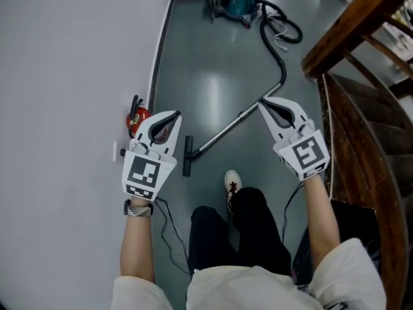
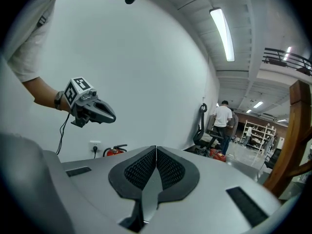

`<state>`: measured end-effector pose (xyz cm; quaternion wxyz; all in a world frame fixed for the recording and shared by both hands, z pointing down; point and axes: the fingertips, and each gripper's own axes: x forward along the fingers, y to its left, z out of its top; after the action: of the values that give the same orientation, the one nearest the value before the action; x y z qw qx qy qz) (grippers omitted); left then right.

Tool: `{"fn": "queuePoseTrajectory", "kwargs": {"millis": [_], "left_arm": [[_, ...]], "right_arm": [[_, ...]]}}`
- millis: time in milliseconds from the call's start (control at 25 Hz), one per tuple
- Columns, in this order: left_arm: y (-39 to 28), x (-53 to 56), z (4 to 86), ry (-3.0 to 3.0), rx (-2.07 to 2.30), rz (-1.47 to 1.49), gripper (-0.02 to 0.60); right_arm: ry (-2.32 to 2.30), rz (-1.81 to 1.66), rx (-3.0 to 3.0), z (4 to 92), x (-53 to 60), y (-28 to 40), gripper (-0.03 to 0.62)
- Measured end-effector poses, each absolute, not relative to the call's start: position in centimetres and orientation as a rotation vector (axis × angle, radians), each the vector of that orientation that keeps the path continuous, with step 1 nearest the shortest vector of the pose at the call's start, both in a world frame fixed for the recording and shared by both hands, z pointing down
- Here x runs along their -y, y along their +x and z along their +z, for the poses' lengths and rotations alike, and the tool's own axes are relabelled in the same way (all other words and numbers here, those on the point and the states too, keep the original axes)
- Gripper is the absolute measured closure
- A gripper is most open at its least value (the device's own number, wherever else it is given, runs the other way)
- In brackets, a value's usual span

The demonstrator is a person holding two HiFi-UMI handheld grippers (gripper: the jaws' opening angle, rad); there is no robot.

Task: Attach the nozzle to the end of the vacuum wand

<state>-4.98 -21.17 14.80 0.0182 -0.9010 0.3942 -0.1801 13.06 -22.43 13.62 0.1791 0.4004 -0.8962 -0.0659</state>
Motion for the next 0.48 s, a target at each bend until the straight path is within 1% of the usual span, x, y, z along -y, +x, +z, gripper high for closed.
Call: {"fn": "queuePoseTrajectory", "kwargs": {"millis": [240, 480], "left_arm": [[-6.0, 17.8, 3.5, -2.829, -1.232, -0.54, 0.581], [-6.5, 13.7, -4.1, -2.842, -1.263, -0.504, 0.581]], "right_arm": [[1.16, -0.161, 2.534, 1.3, 18.6, 12.0, 0.566], [1.186, -0.134, 2.55, -7.8, 14.5, 11.0, 0.566]]}}
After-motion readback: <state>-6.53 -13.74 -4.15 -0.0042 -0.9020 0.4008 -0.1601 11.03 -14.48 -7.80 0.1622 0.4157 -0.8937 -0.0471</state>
